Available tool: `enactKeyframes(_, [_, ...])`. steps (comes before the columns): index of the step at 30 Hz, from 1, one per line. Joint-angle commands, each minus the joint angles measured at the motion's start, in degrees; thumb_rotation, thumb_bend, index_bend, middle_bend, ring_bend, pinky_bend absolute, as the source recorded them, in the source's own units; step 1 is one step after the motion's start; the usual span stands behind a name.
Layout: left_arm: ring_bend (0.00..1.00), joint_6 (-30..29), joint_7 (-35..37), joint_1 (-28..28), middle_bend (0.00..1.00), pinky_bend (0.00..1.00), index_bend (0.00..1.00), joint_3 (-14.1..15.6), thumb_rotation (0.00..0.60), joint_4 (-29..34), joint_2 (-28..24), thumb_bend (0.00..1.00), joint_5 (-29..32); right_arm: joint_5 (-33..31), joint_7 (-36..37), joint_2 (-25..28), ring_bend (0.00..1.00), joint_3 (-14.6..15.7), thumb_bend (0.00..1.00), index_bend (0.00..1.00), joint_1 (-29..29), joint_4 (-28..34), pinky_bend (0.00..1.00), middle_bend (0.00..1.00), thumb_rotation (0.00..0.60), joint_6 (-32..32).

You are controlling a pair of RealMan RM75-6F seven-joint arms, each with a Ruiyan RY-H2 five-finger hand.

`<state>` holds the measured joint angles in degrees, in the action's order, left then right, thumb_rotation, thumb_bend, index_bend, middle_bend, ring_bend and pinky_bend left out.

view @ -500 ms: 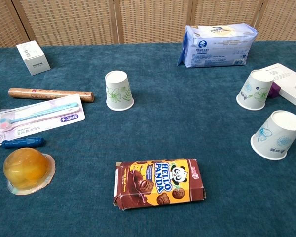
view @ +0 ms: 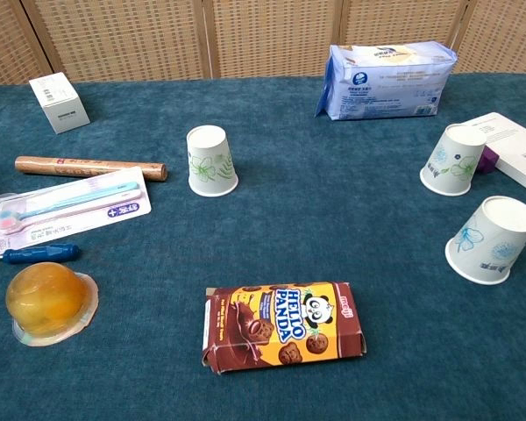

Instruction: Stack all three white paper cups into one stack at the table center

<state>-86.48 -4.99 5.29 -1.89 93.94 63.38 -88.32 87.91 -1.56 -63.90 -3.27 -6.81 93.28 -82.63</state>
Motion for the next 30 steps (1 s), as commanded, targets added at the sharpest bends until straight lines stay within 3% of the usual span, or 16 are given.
enactKeyframes(1, [0.00,-0.4,0.4,0.0,0.00,0.08,0.00,0.2,0.286,0.8,-0.8,0.44,-0.9,0.4,0.6,0.3,0.00,-0.1,0.39,0.00,-0.9,0.2,0.13,0.00,0.600,1.0])
enactKeyframes(16, [0.00,-0.4,1.2,0.4,0.00,0.09,0.00,1.0,0.286,2.0,-2.0,0.44,-3.3,-1.9,-0.2,-1.9,0.00,-4.3,0.40,0.00,-12.6,1.1,0.16,0.00,0.600,15.1])
enactKeyframes(30, [0.00,-0.7,2.1,-0.2,0.00,0.09,0.00,1.2,0.288,1.1,-1.4,0.44,-2.6,-8.9,-1.6,-5.8,0.00,-8.3,0.40,0.00,-23.9,-3.7,0.17,0.00,0.600,28.1])
